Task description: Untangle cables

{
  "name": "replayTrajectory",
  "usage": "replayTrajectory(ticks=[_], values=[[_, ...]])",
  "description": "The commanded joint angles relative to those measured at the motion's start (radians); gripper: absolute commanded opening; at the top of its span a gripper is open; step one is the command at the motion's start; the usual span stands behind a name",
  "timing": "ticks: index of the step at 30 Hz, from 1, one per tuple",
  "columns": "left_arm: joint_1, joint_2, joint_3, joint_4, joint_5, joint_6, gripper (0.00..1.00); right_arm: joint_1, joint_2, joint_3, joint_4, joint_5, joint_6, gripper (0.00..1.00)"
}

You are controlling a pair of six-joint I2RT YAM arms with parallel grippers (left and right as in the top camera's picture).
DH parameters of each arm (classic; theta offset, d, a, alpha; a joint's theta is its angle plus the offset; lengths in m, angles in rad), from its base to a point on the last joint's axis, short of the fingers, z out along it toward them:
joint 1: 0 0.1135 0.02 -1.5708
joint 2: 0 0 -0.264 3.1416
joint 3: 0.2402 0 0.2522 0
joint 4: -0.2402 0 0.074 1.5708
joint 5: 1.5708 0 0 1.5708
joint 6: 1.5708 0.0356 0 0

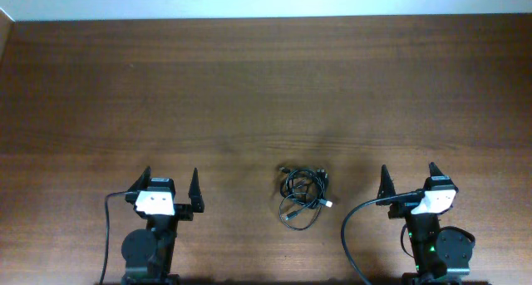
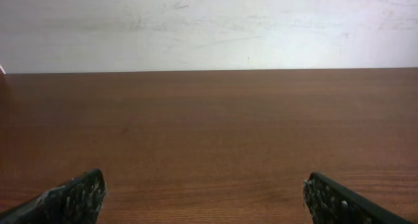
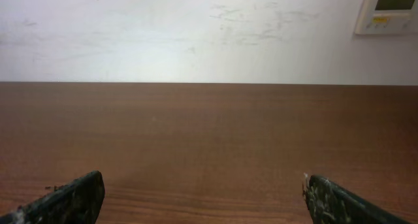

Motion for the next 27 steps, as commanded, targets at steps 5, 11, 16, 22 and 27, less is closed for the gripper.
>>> replayTrajectory(ticks=[5,11,16,22,27], values=[[0.006,0.003,-0.006,-0.002,-0.004,-0.010,0.99,-0.005,-0.005,-0.005,-0.004,-0.006,0.003,0.98],[0.006,0.003,-0.006,-0.002,-0.004,-0.010,0.99,-0.005,-0.005,-0.005,-0.004,-0.006,0.003,0.98],[0.006,0.003,-0.006,0.011,-0.003,-0.010,0.99,-0.005,-0.005,-0.005,-0.004,-0.006,0.003,0.98],[0.006,0.003,-0.005,0.028,0.018,-0.010,0.99,-0.005,-0.005,-0.005,-0.004,-0.006,0.003,0.98],[0.006,0.003,0.025,0.038,0.098,-0.010,0.99,-0.005,-0.005,-0.005,-0.004,-0.006,0.003,0.98]])
